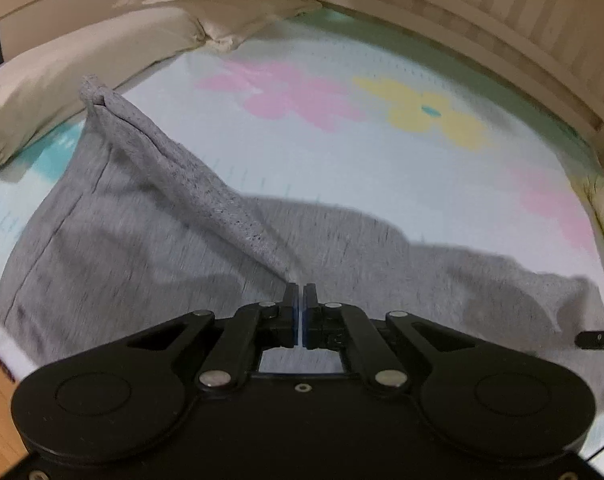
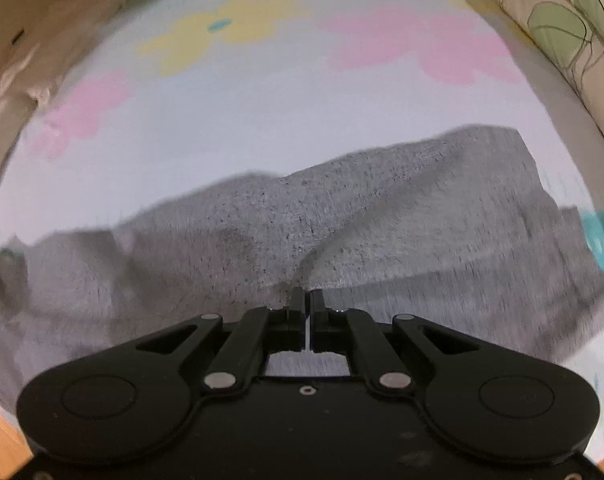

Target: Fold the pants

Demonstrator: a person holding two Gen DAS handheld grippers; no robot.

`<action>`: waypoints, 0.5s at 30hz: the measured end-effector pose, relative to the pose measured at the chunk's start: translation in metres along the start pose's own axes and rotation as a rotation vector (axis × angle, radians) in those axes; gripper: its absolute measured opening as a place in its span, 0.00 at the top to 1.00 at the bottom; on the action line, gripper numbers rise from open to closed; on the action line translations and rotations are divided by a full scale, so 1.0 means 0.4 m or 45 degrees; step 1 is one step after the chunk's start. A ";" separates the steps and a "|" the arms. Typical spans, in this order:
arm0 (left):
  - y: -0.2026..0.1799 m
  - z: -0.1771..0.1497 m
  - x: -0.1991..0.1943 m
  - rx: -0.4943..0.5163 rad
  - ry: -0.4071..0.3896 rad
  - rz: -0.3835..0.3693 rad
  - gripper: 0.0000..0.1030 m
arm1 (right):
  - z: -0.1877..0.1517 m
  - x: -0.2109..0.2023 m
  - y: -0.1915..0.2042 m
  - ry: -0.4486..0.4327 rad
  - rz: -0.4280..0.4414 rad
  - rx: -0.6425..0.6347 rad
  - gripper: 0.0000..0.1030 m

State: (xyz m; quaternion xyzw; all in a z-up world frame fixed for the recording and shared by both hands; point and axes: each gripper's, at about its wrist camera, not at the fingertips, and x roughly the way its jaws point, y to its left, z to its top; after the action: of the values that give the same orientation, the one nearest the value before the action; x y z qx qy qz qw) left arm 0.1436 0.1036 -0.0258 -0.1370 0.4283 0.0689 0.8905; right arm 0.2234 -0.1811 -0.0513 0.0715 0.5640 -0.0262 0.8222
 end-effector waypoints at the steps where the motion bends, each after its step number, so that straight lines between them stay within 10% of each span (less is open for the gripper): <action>1: -0.002 -0.012 -0.002 0.015 0.009 0.001 0.98 | -0.010 0.004 0.001 0.022 -0.002 -0.002 0.98; 15: 0.004 -0.068 0.052 0.086 0.137 0.003 0.90 | -0.061 0.057 0.001 0.151 -0.052 -0.077 0.98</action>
State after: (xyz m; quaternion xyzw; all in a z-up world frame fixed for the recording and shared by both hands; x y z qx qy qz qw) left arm 0.1360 0.0968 -0.0584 -0.1100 0.4778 0.0482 0.8702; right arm 0.2090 -0.1762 -0.0810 0.0365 0.6136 -0.0217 0.7885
